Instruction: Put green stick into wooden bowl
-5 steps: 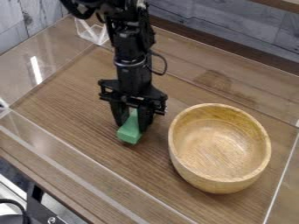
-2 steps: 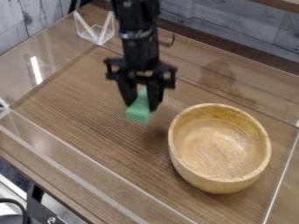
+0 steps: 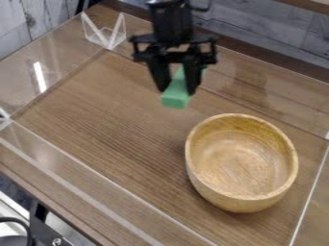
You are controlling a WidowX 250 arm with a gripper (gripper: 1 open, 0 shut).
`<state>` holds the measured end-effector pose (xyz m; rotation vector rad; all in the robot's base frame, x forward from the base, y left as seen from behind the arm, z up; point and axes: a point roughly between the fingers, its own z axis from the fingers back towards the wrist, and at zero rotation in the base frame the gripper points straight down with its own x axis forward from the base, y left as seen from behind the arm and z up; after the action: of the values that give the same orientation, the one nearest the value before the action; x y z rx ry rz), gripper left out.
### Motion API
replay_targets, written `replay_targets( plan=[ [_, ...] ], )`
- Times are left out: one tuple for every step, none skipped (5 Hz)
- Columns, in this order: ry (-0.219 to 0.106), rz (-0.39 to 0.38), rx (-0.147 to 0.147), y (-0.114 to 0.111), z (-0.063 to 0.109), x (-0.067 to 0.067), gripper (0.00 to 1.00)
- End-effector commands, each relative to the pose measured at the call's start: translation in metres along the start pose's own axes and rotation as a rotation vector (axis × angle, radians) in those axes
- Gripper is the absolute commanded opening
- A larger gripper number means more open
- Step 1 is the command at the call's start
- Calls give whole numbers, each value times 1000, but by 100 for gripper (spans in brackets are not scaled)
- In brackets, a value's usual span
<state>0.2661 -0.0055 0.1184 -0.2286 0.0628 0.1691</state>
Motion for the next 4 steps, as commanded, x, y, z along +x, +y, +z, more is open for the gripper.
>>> replay_targets(
  plan=[
    [-59, -46, -22, -39, 16, 4, 0],
    [-54, -94, -21, -74, 4, 0, 0],
    [-52, -144, -15, -104, -11, -9, 0],
    [-49, -200, -11, -125, -26, -20, 0]
  ],
)
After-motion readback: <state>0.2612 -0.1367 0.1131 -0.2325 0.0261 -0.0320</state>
